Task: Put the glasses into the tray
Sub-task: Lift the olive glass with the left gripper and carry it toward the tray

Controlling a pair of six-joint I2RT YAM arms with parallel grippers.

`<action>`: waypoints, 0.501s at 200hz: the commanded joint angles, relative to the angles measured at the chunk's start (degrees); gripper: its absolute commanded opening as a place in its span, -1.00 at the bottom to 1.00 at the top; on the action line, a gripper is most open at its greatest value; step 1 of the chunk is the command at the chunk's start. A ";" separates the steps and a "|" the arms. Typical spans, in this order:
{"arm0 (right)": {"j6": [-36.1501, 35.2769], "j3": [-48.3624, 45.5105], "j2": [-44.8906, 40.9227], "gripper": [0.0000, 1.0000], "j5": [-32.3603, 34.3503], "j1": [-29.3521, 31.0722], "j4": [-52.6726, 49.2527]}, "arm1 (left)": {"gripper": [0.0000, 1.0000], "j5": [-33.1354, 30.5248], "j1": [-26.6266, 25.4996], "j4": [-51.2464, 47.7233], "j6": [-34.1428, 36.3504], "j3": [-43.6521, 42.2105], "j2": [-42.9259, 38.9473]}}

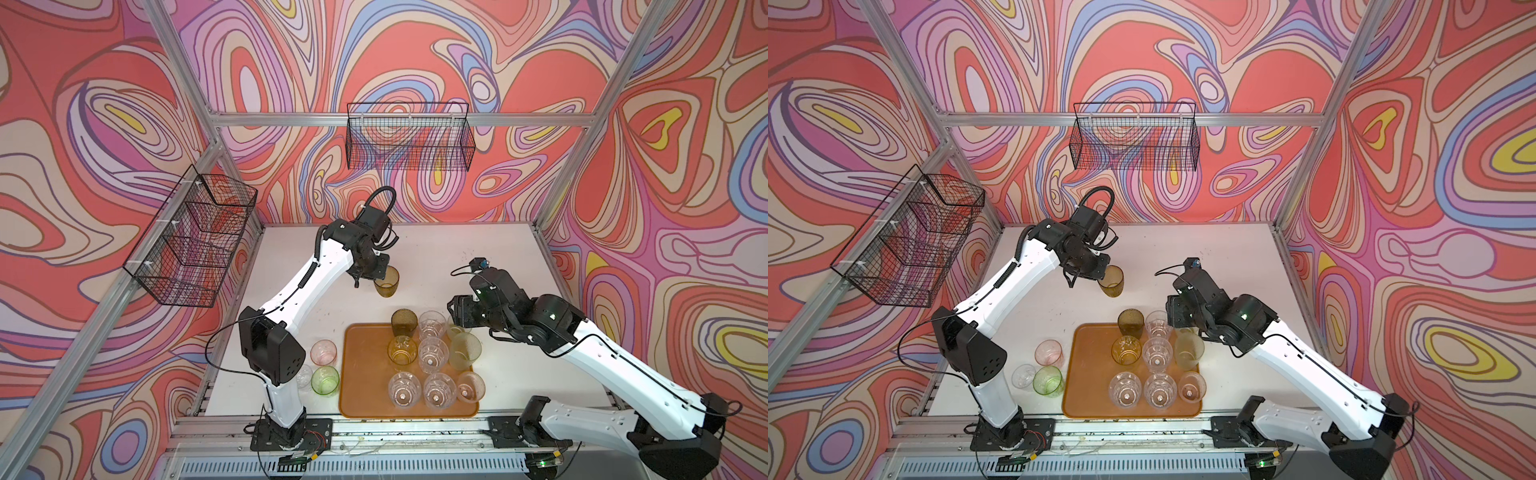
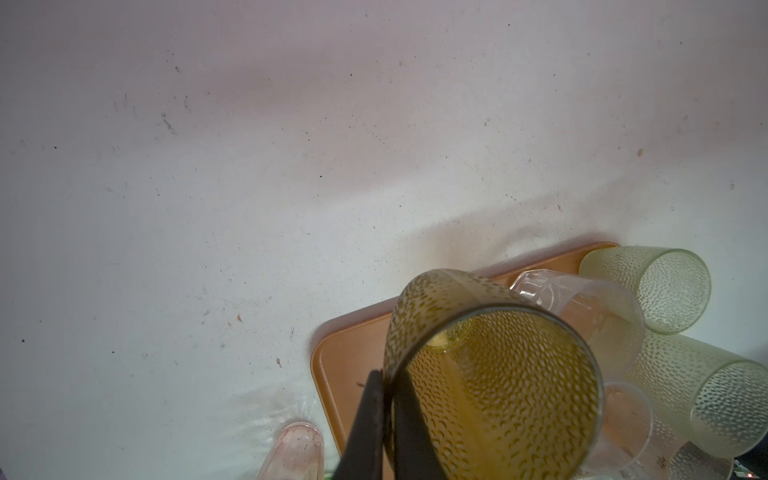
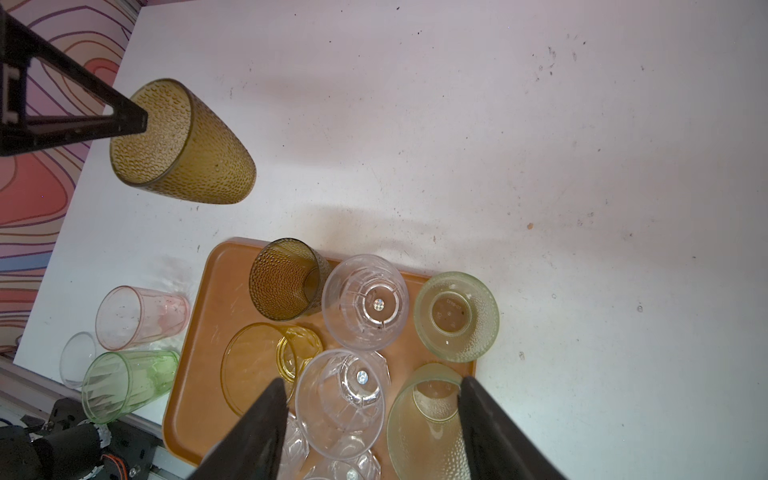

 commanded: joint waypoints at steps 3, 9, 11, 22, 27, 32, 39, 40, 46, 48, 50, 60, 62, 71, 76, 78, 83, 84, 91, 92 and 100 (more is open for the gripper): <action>-0.23 -1.03 -0.57 0.34 0.48 -0.15 0.38 | -1.00 -0.88 0.34 -3.49 -0.90 -1.64 -2.90; -0.23 -1.04 -0.75 0.34 0.62 -0.16 0.32 | -1.00 -0.84 0.35 -3.66 -1.04 -2.10 -3.42; -0.26 -1.03 -0.74 0.34 0.67 -0.19 0.26 | -1.00 -0.89 0.33 -3.73 -1.08 -2.30 -3.56; -0.30 -0.96 -0.78 0.34 0.91 -0.15 0.32 | -1.00 -0.86 0.35 -3.91 -1.43 -3.37 -4.62; -0.29 -0.89 -0.87 0.34 0.94 -0.22 0.25 | -1.00 -0.86 0.35 -3.94 -1.65 -3.93 -5.15; -0.36 -0.80 -0.84 0.34 1.02 -0.20 0.18 | -1.00 -0.85 0.31 -3.87 -1.83 -4.56 -5.65; -0.35 -0.76 -0.93 0.34 1.07 -0.17 0.11 | -1.00 -0.93 0.31 -3.61 -2.24 -5.61 -6.45; -0.37 -0.76 -0.95 0.34 1.07 -0.16 0.09 | -1.00 -0.97 0.28 -3.60 -2.28 -5.78 -6.55; -0.31 -0.76 -1.10 0.34 1.15 -0.21 -0.02 | -1.00 -0.95 0.28 -3.43 -2.56 -6.70 -7.09; -0.28 -0.82 -1.20 0.34 1.20 -0.16 -0.02 | -1.00 -0.96 0.33 -3.30 -2.58 -7.01 -7.24; -0.22 -0.88 -1.25 0.34 1.26 -0.17 -0.02 | -1.00 -0.94 0.35 -3.25 -2.71 -7.35 -7.37; -0.25 -1.02 -1.55 0.34 1.36 -0.17 0.06 | -1.00 -0.91 0.35 -3.14 -3.09 -8.70 -7.98; -0.22 -1.07 -1.62 0.34 1.36 -0.20 0.06 | -1.00 -0.88 0.35 -3.14 -3.15 -8.92 -8.06; -0.21 -1.09 -1.76 0.34 1.40 -0.15 0.07 | -1.00 -0.78 0.35 -3.22 -3.43 -9.95 -8.36; -0.27 -1.03 -1.76 0.34 1.50 -0.20 -0.02 | -1.00 -0.75 0.34 -3.23 -3.54 -10.52 -8.48; -0.22 -1.02 -1.76 0.34 1.48 -0.16 -0.07 | -1.00 -0.80 0.33 -3.29 -3.59 -10.76 -8.56; -0.25 -0.94 -1.72 0.34 1.56 -0.19 -0.17 | -1.00 -0.84 0.35 -3.37 -3.72 -11.32 -8.71; -0.23 -0.94 -1.70 0.34 1.58 -0.17 -0.19 | -1.00 -0.89 0.35 -3.43 -3.77 -11.45 -8.78; -0.32 -0.85 -1.67 0.34 1.54 -0.16 -0.30 | -1.00 -0.89 0.33 -3.29 -3.92 -12.40 -9.21; -0.31 -0.80 -1.67 0.34 1.52 -0.20 -0.34 | -1.00 -0.95 0.34 -3.26 -3.96 -12.47 -9.25; -0.34 -0.76 -1.67 0.34 1.54 -0.15 -0.45 | -1.00 -1.31 0.34 -2.85 -4.20 -13.84 -9.82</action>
